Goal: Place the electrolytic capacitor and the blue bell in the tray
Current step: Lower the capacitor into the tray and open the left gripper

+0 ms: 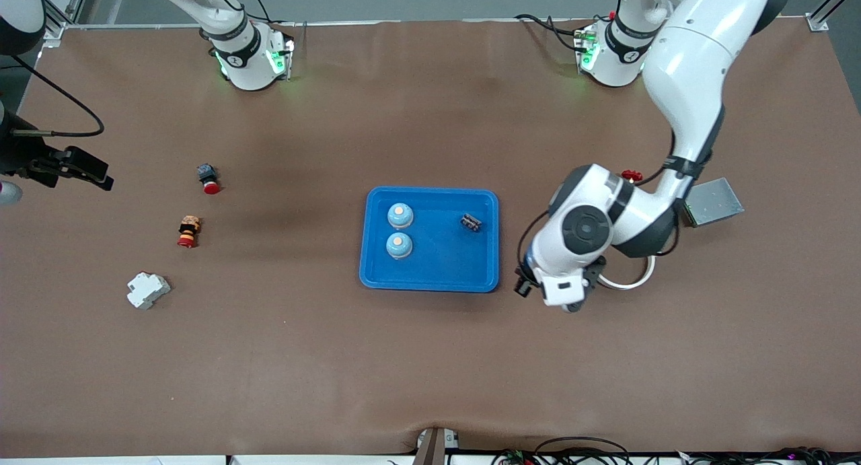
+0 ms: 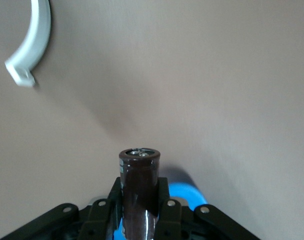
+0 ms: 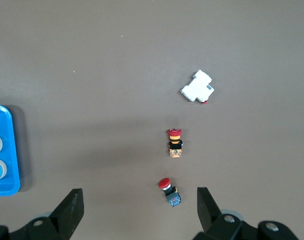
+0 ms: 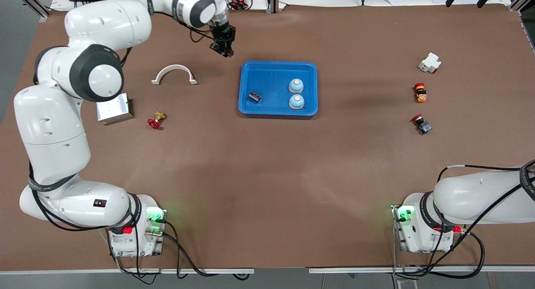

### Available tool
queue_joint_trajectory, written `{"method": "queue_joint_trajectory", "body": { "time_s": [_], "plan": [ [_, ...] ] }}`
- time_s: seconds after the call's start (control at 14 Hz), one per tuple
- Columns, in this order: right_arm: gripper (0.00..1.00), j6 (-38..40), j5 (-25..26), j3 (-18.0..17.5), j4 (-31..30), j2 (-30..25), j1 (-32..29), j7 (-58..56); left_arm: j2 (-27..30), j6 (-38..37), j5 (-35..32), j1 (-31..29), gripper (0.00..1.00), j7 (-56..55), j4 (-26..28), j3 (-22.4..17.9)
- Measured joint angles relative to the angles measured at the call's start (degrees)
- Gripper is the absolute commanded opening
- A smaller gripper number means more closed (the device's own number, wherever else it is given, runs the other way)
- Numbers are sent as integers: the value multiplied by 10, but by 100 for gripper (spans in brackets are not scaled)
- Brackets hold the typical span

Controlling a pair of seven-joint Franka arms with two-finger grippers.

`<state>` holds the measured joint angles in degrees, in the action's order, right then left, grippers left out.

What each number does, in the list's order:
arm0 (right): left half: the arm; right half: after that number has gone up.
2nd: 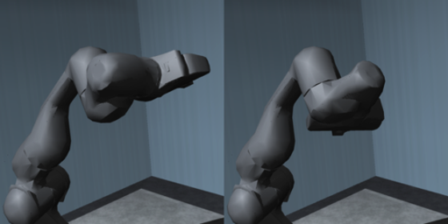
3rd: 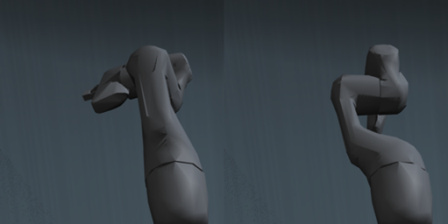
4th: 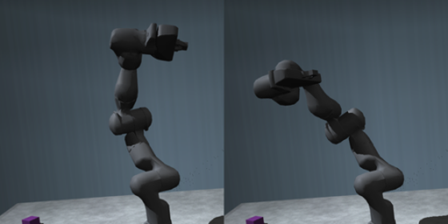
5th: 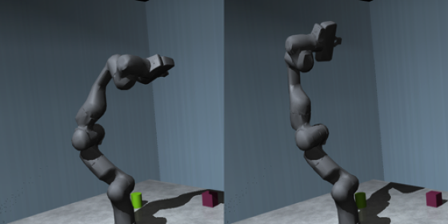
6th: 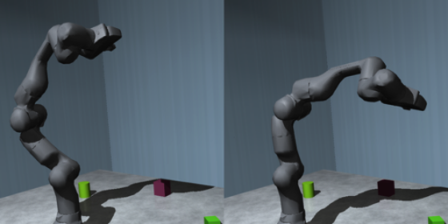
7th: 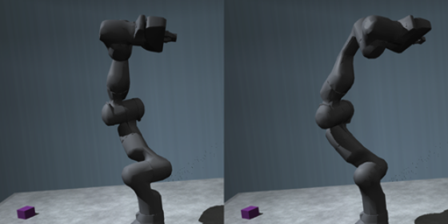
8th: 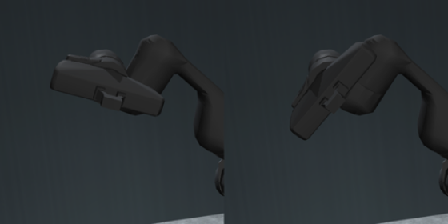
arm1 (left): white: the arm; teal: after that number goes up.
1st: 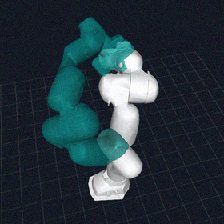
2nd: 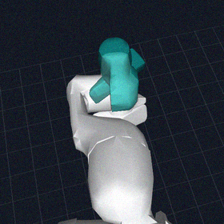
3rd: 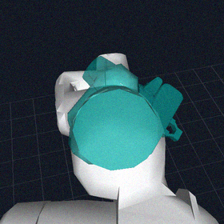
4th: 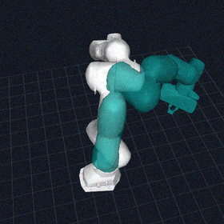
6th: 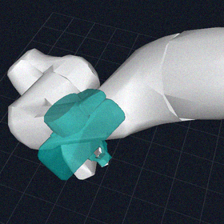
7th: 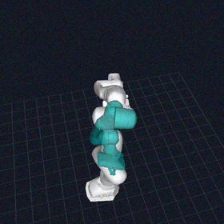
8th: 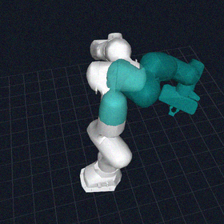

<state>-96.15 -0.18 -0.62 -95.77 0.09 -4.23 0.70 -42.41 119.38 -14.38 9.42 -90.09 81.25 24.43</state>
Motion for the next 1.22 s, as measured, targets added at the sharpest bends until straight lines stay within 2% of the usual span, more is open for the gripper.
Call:
{"method": "queue_joint_trajectory", "body": {
  "time_s": [0.43,0.64,0.79,0.93,1.22],
  "plan": [
    [100,0,-1,0,0,1,1,0,-5,13,0,60,0,-68,-2,-9],
    [100,-1,-2,3,0,1,12,0,-14,19,0,101,0,-91,-2,-39],
    [100,-3,-2,17,0,2,33,1,-22,32,0,128,0,-107,-2,-57],
    [100,-5,-2,32,0,2,46,1,-29,46,0,141,0,-127,-2,-61],
    [100,-6,-2,40,0,4,46,1,-40,57,0,143,0,-143,-2,-63]
  ]
}}
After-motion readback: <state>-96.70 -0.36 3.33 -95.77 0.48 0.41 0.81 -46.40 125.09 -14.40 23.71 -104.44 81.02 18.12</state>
